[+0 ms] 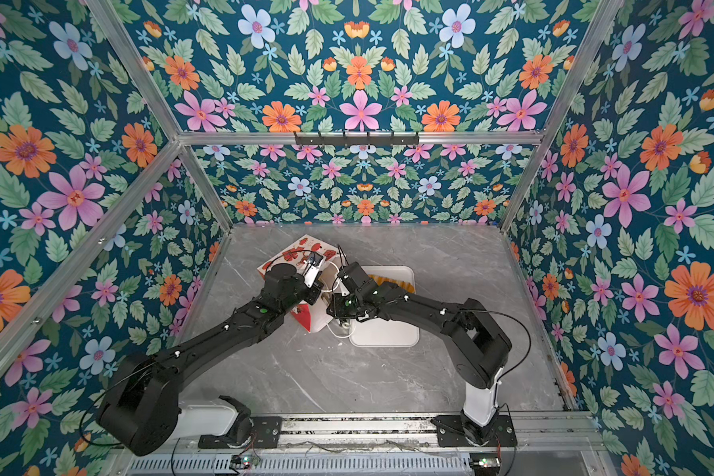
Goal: Take the fake bread out of the paper bag
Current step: 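Pull the third bread roll out and lower it onto the tray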
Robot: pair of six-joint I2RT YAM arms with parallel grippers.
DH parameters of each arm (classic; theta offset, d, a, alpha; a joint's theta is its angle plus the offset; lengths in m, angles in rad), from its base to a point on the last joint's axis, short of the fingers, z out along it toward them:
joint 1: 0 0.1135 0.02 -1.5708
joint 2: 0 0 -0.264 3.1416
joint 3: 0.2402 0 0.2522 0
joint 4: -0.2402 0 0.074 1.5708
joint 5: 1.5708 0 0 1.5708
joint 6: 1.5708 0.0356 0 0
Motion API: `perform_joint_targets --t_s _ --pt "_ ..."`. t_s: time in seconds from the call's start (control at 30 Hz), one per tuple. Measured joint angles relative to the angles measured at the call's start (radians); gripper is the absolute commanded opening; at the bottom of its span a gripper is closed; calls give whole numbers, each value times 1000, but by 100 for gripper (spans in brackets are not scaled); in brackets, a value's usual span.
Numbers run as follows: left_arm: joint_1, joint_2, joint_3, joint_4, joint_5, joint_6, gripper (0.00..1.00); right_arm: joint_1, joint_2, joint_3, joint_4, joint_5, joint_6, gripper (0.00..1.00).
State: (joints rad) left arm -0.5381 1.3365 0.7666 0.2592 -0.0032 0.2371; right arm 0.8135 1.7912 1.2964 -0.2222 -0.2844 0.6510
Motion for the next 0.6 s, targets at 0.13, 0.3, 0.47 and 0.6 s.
perform_joint_targets --t_s 0.13,0.3,0.47,0.6 --pt "0 0 -9 14 -27 -15 0 0 -50 27 -83 14 -16 15" --pt "1 2 -8 37 -58 -30 0 0 -119 -6 -156 20 -30 15" --pt "2 14 5 46 -95 -47 0 -3 -269 -141 -179 3 -29 15" --pt "4 28 16 47 -116 -52 0 -4 -388 -248 -183 -27 -25 15"
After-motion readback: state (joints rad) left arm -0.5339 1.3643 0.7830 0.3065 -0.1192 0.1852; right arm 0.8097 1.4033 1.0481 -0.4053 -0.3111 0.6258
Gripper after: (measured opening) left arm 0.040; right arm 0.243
